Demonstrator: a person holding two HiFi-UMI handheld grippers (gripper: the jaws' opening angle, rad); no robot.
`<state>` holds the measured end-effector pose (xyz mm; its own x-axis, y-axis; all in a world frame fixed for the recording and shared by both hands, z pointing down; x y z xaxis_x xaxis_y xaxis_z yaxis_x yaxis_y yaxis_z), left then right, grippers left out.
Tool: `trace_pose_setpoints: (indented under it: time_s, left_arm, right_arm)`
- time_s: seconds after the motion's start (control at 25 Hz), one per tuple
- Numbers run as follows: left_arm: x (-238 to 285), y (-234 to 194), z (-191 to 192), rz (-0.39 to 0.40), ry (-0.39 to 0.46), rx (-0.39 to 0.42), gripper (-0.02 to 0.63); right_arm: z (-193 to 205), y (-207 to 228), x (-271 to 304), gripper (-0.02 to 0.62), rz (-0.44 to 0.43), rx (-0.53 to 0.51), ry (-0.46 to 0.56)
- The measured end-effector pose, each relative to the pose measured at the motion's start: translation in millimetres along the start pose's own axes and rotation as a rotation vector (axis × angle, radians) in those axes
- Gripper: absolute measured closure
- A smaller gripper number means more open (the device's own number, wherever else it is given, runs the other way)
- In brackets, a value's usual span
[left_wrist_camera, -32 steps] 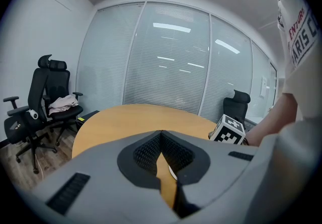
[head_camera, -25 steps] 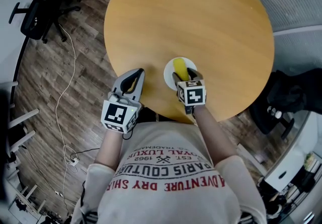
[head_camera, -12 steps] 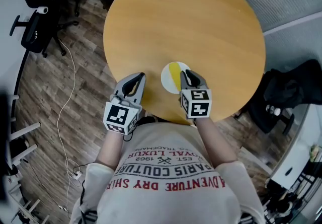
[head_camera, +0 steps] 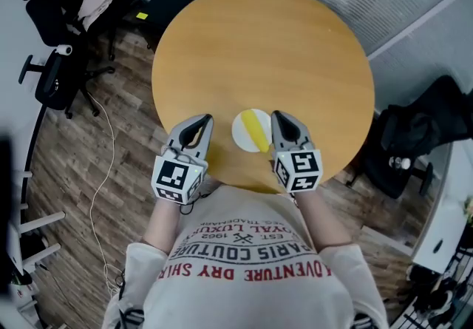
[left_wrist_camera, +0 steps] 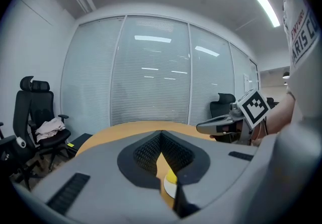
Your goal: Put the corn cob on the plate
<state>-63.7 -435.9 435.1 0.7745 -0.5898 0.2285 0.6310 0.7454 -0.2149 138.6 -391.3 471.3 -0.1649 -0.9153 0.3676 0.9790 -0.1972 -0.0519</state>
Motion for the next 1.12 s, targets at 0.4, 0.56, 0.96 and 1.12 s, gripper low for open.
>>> trace_pose_setpoints:
  time_s: [0.4,0.56,0.96,1.12]
  left_arm:
    - [9,20,-31,0.043,0.053,0.063,0.574]
    - [12,24,-36,0.044,0.059,0.071,0.574]
    - [16,28,-39,0.042,0.057,0.071,0.574]
    - [17,26,-39,0.037,0.058,0.066,0.574]
  right_arm:
    - [-51,-2,-39,0.566,0.043,-0.113,0.199]
    - [-55,4,-45,0.566,0.073,-0.098,0.230]
    - [-53,5,-49,0.566,0.081,-0.098,0.230]
    - [-54,5,-49,0.566,0.084,-0.099,0.241]
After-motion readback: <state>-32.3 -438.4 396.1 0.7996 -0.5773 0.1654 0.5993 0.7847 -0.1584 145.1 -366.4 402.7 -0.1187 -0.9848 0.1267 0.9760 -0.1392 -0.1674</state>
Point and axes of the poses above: the fingertips, and each gripper's own axes: x forward along the fingers, y to its right, z out of its underside, the point moved 5 cm from there along -x, backward along the fingers, and after that the axes turned 9 degrees about -x, right-handed, at the moved point
